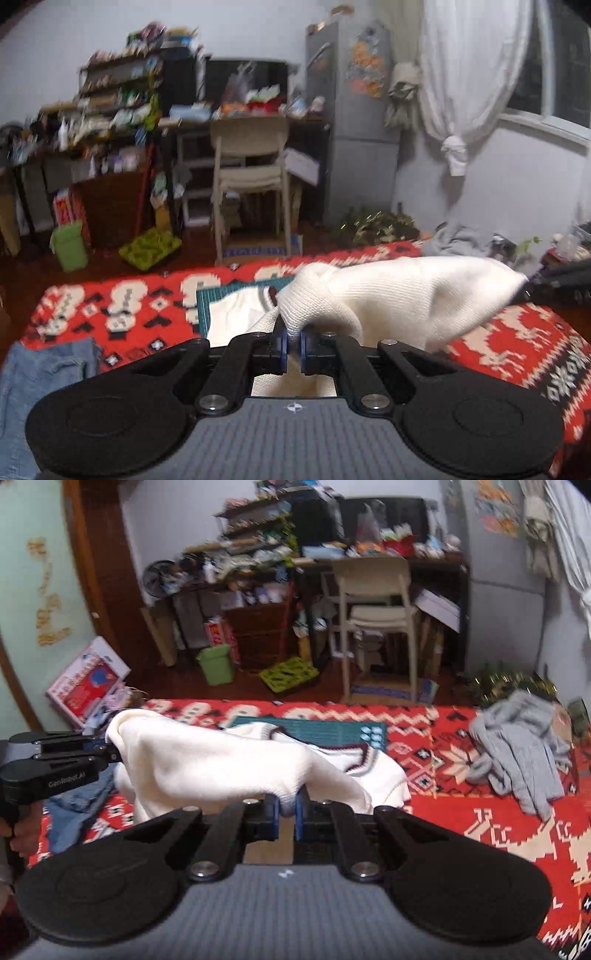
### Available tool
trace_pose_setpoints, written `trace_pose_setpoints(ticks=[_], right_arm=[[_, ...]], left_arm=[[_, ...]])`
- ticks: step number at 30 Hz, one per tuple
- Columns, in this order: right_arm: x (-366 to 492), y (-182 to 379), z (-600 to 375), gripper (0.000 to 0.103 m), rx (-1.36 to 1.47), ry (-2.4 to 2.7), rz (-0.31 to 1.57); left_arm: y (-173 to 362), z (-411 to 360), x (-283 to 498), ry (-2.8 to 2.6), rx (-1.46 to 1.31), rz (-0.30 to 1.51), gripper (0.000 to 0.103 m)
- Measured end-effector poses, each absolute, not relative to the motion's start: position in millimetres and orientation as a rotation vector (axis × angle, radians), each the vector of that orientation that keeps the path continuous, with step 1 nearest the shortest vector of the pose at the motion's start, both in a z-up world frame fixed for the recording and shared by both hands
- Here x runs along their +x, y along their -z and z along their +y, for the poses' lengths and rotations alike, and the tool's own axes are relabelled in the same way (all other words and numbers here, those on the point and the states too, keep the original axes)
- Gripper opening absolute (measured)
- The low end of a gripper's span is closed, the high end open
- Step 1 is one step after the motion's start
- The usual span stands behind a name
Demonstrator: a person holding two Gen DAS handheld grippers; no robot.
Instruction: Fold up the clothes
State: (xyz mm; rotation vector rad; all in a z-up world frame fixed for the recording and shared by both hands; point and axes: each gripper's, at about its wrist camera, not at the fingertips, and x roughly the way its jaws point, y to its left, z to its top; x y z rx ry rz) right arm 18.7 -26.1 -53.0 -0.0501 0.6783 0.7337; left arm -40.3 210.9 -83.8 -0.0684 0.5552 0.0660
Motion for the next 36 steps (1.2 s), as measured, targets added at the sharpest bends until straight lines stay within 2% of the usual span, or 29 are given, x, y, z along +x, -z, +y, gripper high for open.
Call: trace_pose_setpoints(ticks=[8,10,12,16,22,31,35,36], right_arm=[[69,132,-1,0.012,-0.13,-0.589,0.813],[72,143,-3,0.013,-0.102,-0.578,0.838],[71,147,-8,0.02,-0.064,-0.582,0.85],[57,141,-19,0.02,-0.054,-0.591,0.836],[22,140,-16,0.021,-0.094,-0.638,0.85],[9,172,10,0.023,-0.057,-0.66,0.942],[9,176,22,0.024,-0.121,-0.643,0.896],[8,177,24,0.019,-0.128,-0.651,0.894]], left_arm=[[131,215,4,-0.115,-0.065,0.675,0.012],[129,218,-2,-0.101,-0.093,0.675,0.02],[126,222,-10,-0.089,-0.119,0.676,0.027],[123,223,-31,-0.07,-0.154,0.687,0.039],[127,224,-64,-0.083,-0.205,0.711,0.039],[138,237,-105,-0.143,-0.299,0.731,0.039],[142,239,-116,-0.151,-0.325,0.748,0.039],[143,240,-117,-0.15,-0.332,0.749,0.039]])
